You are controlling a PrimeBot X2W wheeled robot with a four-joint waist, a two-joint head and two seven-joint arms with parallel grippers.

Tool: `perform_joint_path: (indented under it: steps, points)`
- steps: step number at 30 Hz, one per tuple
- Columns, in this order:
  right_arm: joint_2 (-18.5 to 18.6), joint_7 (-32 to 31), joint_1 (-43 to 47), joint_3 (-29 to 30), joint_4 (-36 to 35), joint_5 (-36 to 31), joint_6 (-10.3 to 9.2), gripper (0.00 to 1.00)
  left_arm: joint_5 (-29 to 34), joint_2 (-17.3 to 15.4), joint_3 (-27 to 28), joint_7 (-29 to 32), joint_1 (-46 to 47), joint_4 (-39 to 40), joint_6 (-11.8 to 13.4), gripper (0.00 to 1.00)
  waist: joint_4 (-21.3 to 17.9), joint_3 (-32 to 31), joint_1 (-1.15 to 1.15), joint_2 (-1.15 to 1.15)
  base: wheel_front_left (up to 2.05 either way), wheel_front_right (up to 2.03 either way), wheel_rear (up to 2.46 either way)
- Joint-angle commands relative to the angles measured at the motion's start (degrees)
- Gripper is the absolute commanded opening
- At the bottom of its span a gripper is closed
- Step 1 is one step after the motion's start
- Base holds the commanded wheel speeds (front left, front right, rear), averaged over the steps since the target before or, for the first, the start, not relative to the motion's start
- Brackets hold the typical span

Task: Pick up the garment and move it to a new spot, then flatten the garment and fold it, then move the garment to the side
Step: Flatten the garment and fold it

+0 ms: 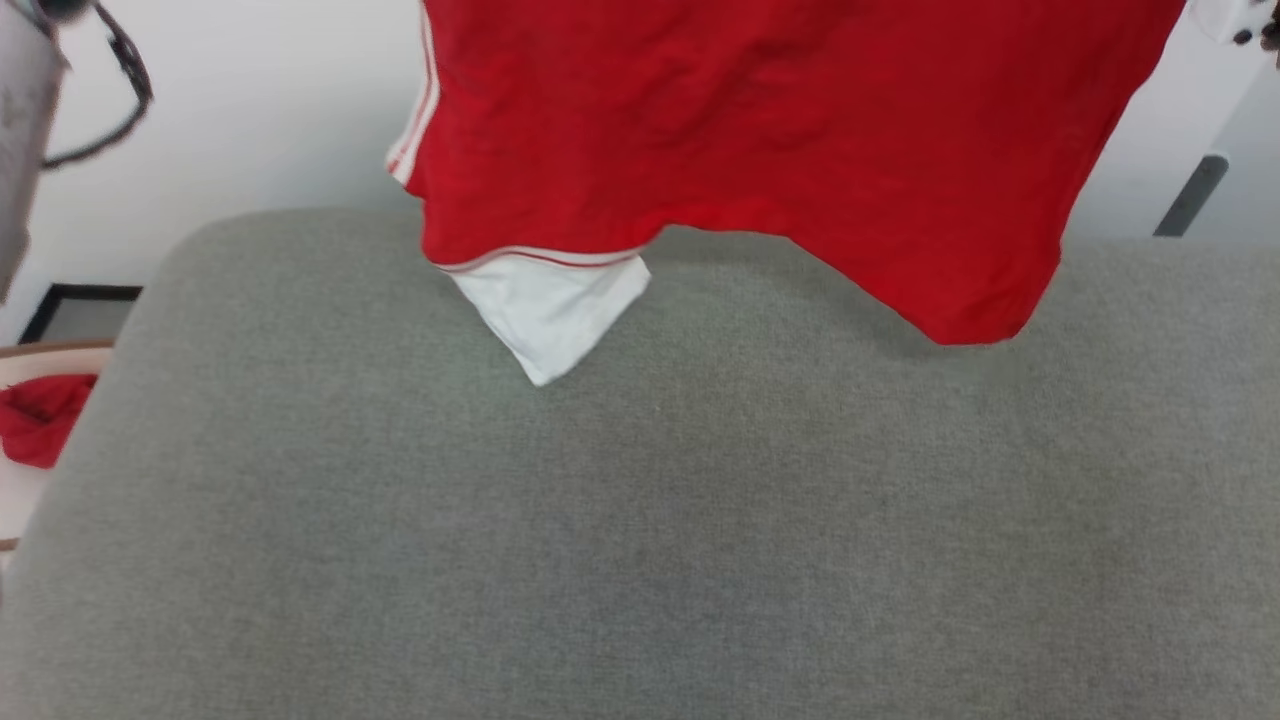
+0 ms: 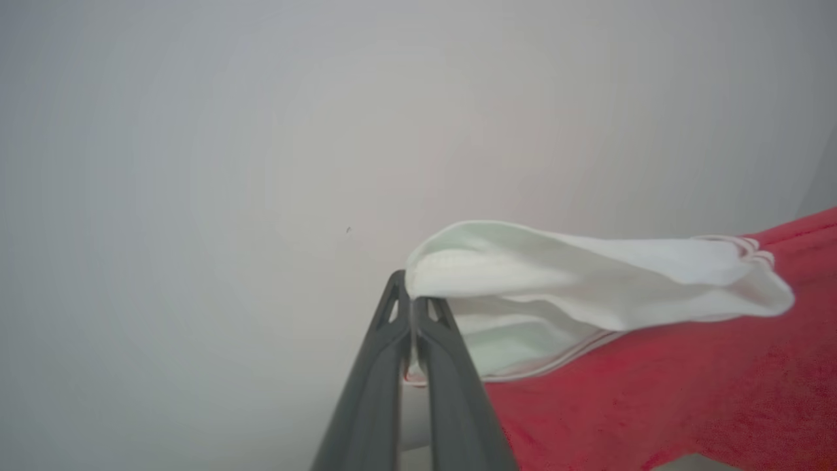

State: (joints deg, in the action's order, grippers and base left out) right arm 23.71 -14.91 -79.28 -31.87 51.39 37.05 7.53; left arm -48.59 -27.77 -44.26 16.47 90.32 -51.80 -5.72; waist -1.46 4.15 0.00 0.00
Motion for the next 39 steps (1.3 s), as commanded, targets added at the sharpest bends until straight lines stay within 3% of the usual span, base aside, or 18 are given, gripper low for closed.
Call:
perform_joint_path:
  steps: [1,15,28,39]
  points:
    - [-0.1,0.7,-0.8,0.3,0.0,-0.8,-0.08,0.00,0.8,0.0,0.0,-1.3,1.6,-1.1,-0.3,0.00,-1.0,1.6,0.00,0.00,0.00,0.00,0.00]
    - [-0.5,9.3,-8.4,3.6,-0.6,-5.1,-0.08,0.00,6.1,1.3,-1.2,-12.7,19.1,-9.1,-1.1,0.00,-4.6,17.0,0.00,0.00,0.00,0.00,0.00]
    - [-1.7,25.2,-17.8,8.8,2.9,-13.9,-0.09,0.00,10.0,2.7,-2.9,-21.2,39.2,-11.1,-1.6,0.00,-6.6,37.3,0.00,0.00,0.00,0.00,0.00]
    - [-5.2,30.0,-21.4,12.2,9.4,-23.3,-0.08,0.00,7.4,5.2,-5.1,-27.4,39.5,-12.3,-1.8,0.00,-4.3,45.6,0.00,0.00,0.00,0.00,0.00]
